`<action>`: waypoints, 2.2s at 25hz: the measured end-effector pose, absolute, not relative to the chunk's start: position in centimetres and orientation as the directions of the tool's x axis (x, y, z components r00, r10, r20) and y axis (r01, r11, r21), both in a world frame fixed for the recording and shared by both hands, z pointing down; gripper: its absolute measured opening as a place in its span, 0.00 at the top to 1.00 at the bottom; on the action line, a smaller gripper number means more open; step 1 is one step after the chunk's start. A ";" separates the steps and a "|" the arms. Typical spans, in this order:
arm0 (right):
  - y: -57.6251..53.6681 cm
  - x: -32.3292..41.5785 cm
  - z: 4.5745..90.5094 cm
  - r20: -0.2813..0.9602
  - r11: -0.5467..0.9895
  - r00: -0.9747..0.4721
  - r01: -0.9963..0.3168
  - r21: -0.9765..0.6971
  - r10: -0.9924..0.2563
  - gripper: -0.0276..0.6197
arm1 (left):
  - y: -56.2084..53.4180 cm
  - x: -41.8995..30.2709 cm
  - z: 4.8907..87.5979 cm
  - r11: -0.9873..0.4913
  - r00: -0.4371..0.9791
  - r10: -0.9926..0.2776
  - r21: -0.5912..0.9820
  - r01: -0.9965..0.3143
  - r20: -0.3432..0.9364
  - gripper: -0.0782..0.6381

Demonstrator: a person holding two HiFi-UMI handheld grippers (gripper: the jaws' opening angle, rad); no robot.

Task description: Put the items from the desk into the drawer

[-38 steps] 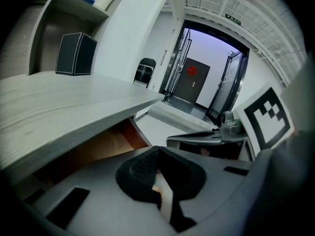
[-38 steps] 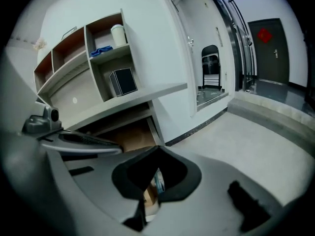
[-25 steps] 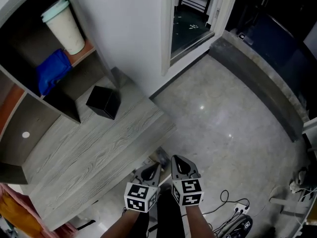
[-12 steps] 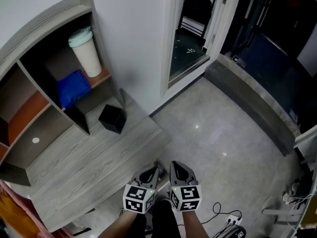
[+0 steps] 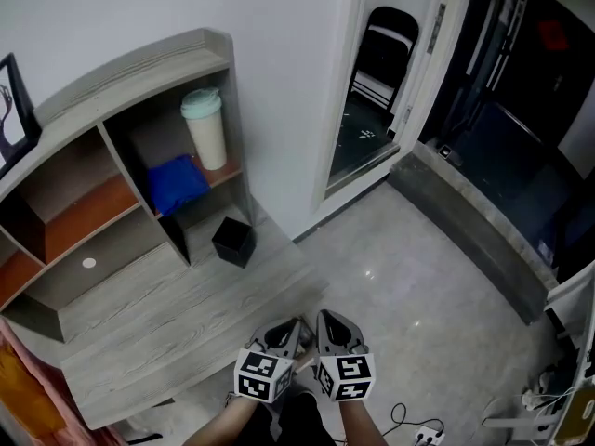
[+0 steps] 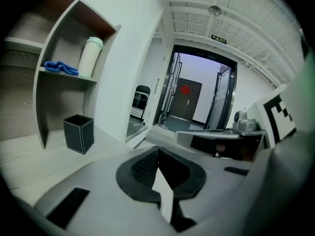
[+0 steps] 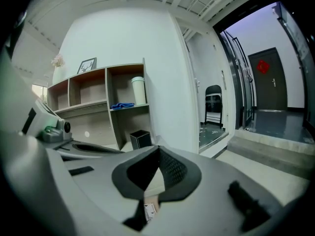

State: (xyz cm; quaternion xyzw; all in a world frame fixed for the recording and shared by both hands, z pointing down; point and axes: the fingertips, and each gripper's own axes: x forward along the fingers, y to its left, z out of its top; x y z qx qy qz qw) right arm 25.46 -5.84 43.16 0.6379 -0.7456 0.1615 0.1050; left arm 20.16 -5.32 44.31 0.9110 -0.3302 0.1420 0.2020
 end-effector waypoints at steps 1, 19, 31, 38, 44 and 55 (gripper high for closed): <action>-6.0 25.1 42.8 0.357 0.141 -0.169 -0.985 -0.103 -0.919 0.94 | -5.4 19.9 43.8 -0.700 0.741 -0.551 0.271 -0.661 0.385 0.88; -8.9 13.2 39.8 0.317 0.433 -0.430 -0.899 -0.066 -0.845 0.94 | -7.6 8.4 40.4 -0.516 0.560 -0.759 0.219 -0.828 0.331 0.88; -8.8 7.1 39.8 0.320 0.564 -0.549 -0.824 -0.052 -0.772 0.94 | -8.4 3.0 39.2 -0.445 0.494 -0.828 0.223 -0.867 0.267 0.88; -9.3 6.8 39.9 0.323 0.562 -0.547 -0.826 -0.057 -0.772 0.94 | -8.7 2.1 39.7 -0.416 0.472 -0.834 0.236 -0.878 0.286 0.88; -10.0 6.6 40.1 0.324 0.554 -0.542 -0.830 -0.061 -0.776 0.94 | -9.2 2.2 39.9 -0.435 0.489 -0.823 0.233 -0.870 0.289 0.88; -12.8 7.0 40.8 0.338 0.535 -0.518 -0.843 -0.050 -0.785 0.94 | -11.6 2.2 40.7 -0.451 0.507 -0.808 0.238 -0.860 0.301 0.88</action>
